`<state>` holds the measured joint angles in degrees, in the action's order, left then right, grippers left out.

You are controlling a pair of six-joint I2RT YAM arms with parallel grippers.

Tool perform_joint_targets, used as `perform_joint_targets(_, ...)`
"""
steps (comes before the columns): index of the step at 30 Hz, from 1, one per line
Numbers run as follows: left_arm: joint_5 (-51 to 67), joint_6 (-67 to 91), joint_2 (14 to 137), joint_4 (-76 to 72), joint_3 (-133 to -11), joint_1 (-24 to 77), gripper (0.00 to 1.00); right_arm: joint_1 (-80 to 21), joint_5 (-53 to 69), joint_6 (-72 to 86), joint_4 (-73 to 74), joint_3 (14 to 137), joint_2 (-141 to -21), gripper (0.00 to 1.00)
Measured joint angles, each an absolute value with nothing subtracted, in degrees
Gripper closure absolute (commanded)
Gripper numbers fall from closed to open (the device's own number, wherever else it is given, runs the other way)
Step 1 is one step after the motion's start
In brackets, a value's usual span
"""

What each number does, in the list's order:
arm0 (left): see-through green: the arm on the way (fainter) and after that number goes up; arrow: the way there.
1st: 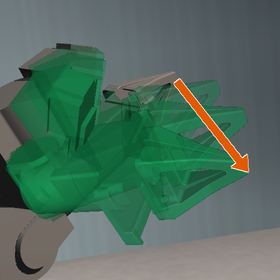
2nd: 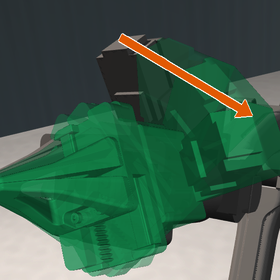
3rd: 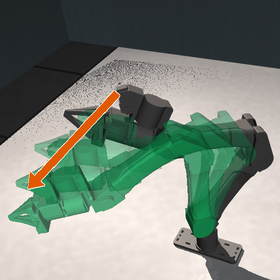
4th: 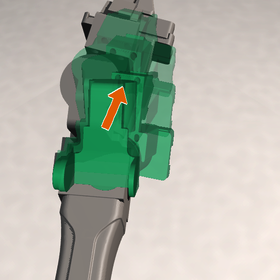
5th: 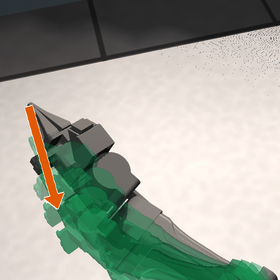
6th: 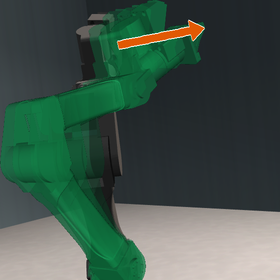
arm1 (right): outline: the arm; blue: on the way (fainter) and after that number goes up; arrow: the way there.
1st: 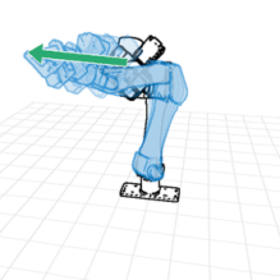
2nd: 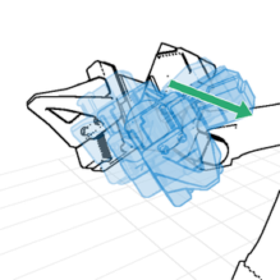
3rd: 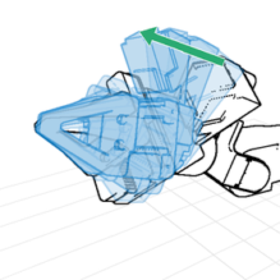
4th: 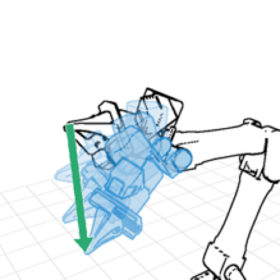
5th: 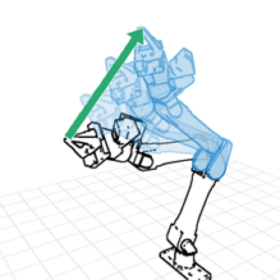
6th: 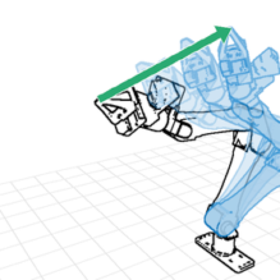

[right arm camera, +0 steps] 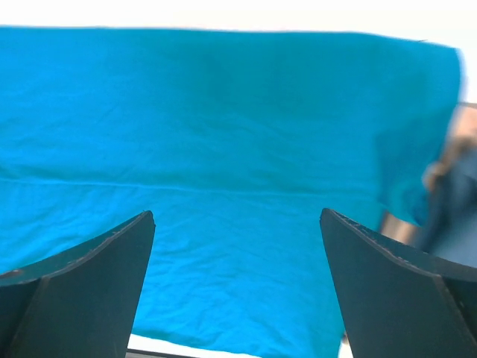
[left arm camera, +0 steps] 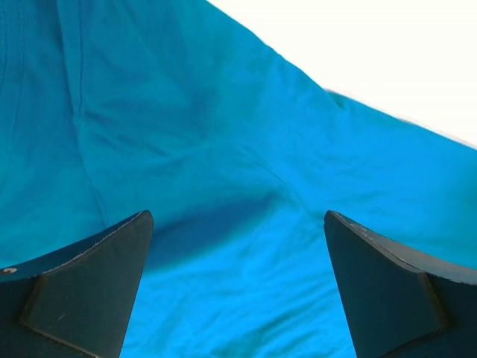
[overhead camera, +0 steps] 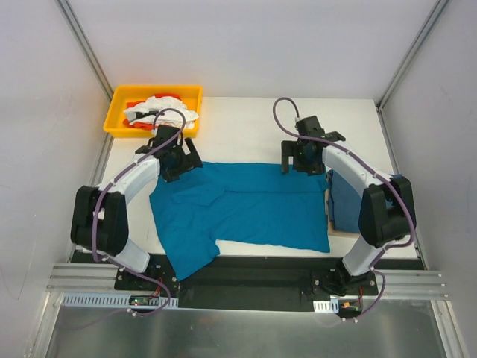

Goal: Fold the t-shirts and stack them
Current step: Fold the flattened tshirt in 1/3 of the way

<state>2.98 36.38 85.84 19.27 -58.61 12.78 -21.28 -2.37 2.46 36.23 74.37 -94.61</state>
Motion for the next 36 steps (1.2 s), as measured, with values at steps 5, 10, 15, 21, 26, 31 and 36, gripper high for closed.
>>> perform_joint_targets(5,2.85,36.07,93.25,18.50,-59.88,12.69,0.01,-21.91,-2.04,2.61,35.73,74.56,-100.33,0.03)
perform_joint_targets(10,2.42,35.88,97.84,18.48,-59.88,11.99,0.01,-21.91,-1.87,2.63,34.98,75.68,-104.47,0.03)
perform_joint_targets(15,2.55,36.69,98.89,17.87,-60.03,9.15,0.01,-21.91,-0.23,3.01,34.26,75.70,-107.94,0.03)
perform_joint_targets(21,2.44,36.95,99.11,17.41,-60.16,5.72,0.01,-21.91,3.95,2.87,33.87,76.71,-110.56,0.03)
perform_joint_targets(26,1.83,37.23,100.60,17.47,-61.95,4.45,0.01,-21.89,6.61,2.96,33.67,80.18,-112.97,0.03)
perform_joint_targets(31,1.23,38.33,101.56,17.39,-63.05,3.09,0.01,-21.89,7.57,2.98,33.71,83.37,-115.18,0.03)
perform_joint_targets(36,0.93,38.70,103.04,17.50,-65.01,2.50,0.01,-21.82,8.32,2.96,33.69,86.06,-116.95,0.03)
